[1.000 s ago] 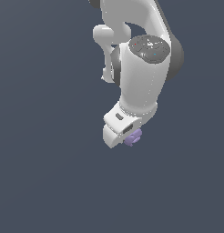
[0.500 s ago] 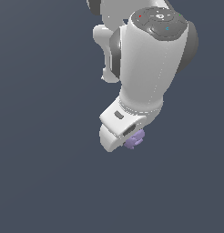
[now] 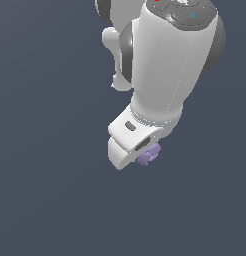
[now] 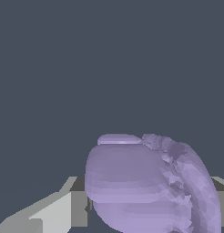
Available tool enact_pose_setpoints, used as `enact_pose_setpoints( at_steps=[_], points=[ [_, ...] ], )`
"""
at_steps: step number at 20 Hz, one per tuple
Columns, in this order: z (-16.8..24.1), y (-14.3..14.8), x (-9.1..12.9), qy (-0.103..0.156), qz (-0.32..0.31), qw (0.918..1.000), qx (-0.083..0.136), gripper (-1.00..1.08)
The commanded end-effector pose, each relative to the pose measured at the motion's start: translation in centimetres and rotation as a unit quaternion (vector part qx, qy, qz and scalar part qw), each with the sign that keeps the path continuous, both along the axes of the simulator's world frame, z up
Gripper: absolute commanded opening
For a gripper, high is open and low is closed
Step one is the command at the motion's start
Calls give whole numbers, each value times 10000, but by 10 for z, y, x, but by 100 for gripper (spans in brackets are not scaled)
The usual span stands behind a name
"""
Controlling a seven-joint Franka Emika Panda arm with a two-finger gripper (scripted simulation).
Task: Pick up the object and move it to a goal position.
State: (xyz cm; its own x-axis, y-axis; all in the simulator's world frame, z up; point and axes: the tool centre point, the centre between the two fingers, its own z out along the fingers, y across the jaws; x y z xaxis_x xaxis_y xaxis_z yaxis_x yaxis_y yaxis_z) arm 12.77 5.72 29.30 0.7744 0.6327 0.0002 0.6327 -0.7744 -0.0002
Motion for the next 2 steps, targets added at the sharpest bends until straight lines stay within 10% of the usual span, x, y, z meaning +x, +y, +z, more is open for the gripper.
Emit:
enact_pose_setpoints(
  at_steps=[1, 2],
  points=[
    [1, 0, 1, 0, 1, 10000, -1, -100],
    [1, 0, 1, 0, 1, 10000, -1, -100]
  ],
)
